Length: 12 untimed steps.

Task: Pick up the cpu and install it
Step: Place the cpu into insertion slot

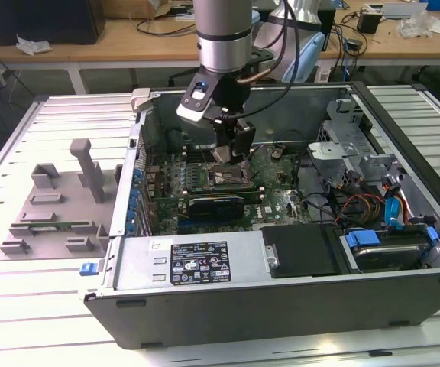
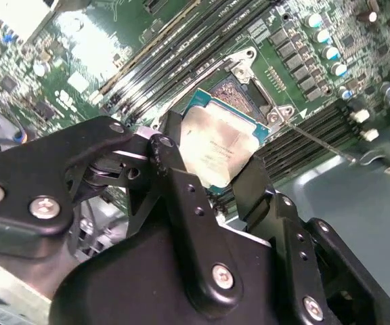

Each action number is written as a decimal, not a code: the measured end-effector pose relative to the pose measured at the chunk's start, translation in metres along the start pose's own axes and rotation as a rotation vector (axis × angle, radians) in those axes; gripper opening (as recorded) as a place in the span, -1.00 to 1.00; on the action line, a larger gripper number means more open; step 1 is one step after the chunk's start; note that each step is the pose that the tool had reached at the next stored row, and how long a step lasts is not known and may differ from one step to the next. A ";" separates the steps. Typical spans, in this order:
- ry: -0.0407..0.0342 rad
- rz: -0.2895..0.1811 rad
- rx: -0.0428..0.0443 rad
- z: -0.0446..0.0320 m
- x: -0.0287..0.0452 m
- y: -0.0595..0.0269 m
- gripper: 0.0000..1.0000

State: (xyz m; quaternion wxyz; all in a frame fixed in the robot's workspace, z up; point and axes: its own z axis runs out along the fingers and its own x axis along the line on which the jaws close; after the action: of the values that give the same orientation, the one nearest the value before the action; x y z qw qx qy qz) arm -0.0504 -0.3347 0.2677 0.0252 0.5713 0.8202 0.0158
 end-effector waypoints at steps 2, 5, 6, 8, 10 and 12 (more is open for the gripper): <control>-0.0020 0.037 0.0009 0.0003 0.0000 0.0000 0.08; -0.0053 0.097 0.0022 0.0008 0.0000 0.0000 0.08; -0.0062 0.114 0.0027 0.0009 0.0000 -0.0001 0.08; -0.0084 0.155 0.0035 0.0013 0.0000 -0.0001 0.08; -0.0119 0.216 0.0050 0.0018 0.0000 -0.0001 0.08; -0.0139 0.253 0.0059 0.0021 0.0001 -0.0001 0.08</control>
State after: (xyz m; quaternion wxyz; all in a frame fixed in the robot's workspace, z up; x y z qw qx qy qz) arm -0.0504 -0.3347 0.2655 0.0270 0.6704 0.7414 0.0125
